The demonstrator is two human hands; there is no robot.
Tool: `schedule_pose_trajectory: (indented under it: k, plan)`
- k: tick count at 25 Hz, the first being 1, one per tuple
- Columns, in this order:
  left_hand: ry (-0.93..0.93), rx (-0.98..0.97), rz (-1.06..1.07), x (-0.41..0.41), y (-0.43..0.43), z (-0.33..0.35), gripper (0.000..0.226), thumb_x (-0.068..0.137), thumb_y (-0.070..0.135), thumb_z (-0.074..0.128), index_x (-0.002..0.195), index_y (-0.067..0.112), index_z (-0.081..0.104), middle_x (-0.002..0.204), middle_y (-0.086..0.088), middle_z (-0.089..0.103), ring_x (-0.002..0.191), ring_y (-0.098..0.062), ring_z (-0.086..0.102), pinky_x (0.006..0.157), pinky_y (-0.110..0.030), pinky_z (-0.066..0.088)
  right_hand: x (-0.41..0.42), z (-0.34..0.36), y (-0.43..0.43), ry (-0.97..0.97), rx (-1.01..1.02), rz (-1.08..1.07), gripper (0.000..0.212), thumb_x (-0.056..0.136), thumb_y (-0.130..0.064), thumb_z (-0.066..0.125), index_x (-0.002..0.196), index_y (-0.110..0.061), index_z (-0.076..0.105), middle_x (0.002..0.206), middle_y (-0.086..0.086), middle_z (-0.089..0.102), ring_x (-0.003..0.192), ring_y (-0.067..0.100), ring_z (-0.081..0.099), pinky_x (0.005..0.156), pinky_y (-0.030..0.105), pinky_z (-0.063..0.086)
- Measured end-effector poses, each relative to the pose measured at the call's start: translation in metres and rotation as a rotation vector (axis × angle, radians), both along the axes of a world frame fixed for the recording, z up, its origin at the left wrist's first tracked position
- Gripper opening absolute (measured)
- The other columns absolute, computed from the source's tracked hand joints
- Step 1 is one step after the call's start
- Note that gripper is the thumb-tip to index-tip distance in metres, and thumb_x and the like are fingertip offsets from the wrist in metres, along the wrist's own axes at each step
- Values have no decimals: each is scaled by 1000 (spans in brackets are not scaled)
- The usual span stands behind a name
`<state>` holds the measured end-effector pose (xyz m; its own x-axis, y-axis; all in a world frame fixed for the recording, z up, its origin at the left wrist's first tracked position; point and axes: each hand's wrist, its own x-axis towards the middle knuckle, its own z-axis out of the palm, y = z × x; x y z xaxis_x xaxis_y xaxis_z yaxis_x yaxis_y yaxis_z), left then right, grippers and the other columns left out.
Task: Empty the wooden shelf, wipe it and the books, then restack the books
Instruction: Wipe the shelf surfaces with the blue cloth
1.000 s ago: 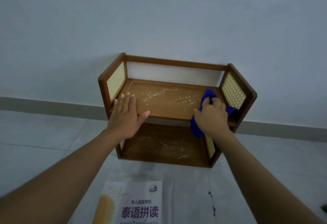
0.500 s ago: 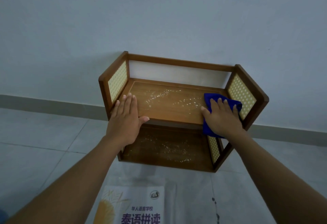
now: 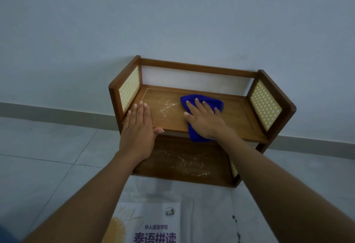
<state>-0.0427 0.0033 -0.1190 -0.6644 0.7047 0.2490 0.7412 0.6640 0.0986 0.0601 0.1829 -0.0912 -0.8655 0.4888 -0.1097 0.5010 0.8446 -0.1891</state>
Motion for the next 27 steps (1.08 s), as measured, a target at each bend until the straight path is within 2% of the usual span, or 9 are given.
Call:
schedule_pose_trajectory:
  k: [3, 8, 10, 13, 15, 19, 21, 24, 27]
  plan:
    - [-19, 4, 2, -1, 0, 1, 81, 93, 57, 21, 151, 5, -3, 160, -13, -1, 148, -27, -4, 117, -37, -2, 18, -3, 12, 29, 42, -4, 56, 100, -53, 10, 152, -34, 2, 162, -4, -2, 148, 19, -2, 117, 51, 3]
    - [-32, -9, 1, -1, -1, 2, 81, 93, 57, 19, 151, 6, -5, 160, -13, -3, 148, -26, -6, 117, -36, -4, 73, -7, 38, 92, 119, -237, 57, 99, -53, 9, 152, -31, 11, 161, -2, 10, 148, 19, 8, 119, 49, 8]
    - [-39, -8, 2, -1, 0, 1, 81, 93, 56, 20, 151, 5, -4, 160, -13, -2, 148, -26, -6, 117, -37, -2, 83, -9, 39, 107, 158, -328, 59, 99, -53, 7, 152, -27, 15, 161, 2, 14, 147, 21, 10, 119, 47, 7]
    - [-41, 28, 10, 1, 1, 0, 80, 94, 54, 24, 151, 3, -2, 160, -15, 1, 148, -28, -4, 118, -39, 0, 67, -8, 25, 84, 138, -436, 62, 99, -53, 3, 153, -23, 11, 161, 6, 10, 148, 27, 6, 117, 51, 1]
    - [-52, 35, 8, 2, 2, 0, 80, 95, 53, 26, 151, 3, -2, 160, -16, 2, 148, -29, -3, 119, -40, 0, 47, -7, 6, 93, 116, -395, 61, 99, -52, 3, 153, -24, 9, 161, 7, 7, 148, 29, 5, 117, 52, 1]
    - [-51, 45, 13, 1, 2, 0, 82, 94, 54, 29, 151, 5, -4, 160, -14, 0, 148, -27, -3, 119, -39, 2, 22, -9, -31, 152, 147, -82, 52, 101, -47, 8, 151, -34, 13, 161, 1, 12, 148, 23, 9, 118, 50, 7]
    - [-56, 62, 7, 2, 1, 1, 83, 94, 54, 32, 151, 6, -5, 160, -13, 0, 148, -27, -2, 118, -38, 3, 26, -9, -32, 156, 171, 4, 50, 101, -47, 9, 150, -39, 16, 160, -3, 14, 148, 20, 10, 118, 48, 9]
    - [-54, 69, -10, 2, -2, 2, 84, 93, 55, 29, 151, 6, -6, 160, -12, -1, 148, -26, -3, 117, -37, 1, 53, -11, -22, 166, 243, 23, 51, 100, -51, 8, 147, -40, 23, 158, -6, 23, 146, 17, 17, 118, 45, 14]
    - [-36, 54, -19, 2, -2, 2, 85, 91, 58, 22, 151, 6, -7, 160, -13, -2, 148, -26, -4, 117, -36, -2, 92, -17, -4, 250, 378, -116, 54, 98, -52, 12, 135, -28, 43, 140, 1, 45, 129, 21, 42, 107, 41, 34]
